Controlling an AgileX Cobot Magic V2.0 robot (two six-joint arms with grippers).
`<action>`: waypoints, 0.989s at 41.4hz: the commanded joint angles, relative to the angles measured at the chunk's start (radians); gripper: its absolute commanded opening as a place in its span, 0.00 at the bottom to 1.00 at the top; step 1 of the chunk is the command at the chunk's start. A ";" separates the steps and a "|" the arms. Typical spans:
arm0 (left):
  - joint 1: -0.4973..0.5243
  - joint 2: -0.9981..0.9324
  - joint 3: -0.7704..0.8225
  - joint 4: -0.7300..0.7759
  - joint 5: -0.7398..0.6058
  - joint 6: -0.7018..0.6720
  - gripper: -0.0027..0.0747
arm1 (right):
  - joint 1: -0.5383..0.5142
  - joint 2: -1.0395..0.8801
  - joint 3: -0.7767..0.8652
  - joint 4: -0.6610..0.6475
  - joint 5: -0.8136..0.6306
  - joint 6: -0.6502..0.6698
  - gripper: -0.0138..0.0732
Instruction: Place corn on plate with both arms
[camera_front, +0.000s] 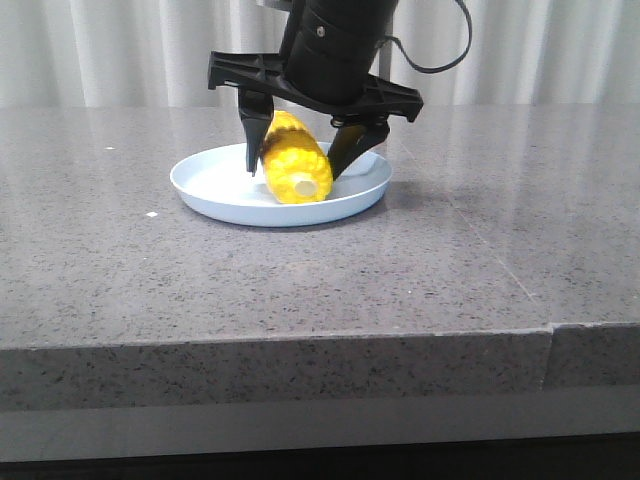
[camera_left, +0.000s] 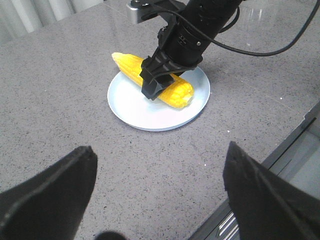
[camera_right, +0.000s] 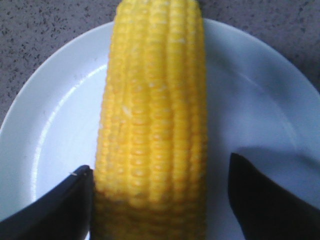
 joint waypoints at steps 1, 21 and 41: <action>-0.007 0.002 -0.025 -0.015 -0.071 -0.008 0.70 | 0.000 -0.079 -0.032 -0.002 -0.048 0.002 0.84; -0.007 0.002 -0.025 -0.015 -0.071 -0.008 0.70 | 0.000 -0.510 0.143 -0.061 0.130 -0.398 0.84; -0.007 0.002 -0.025 -0.015 -0.071 -0.008 0.70 | 0.000 -1.105 0.625 -0.059 0.179 -0.434 0.84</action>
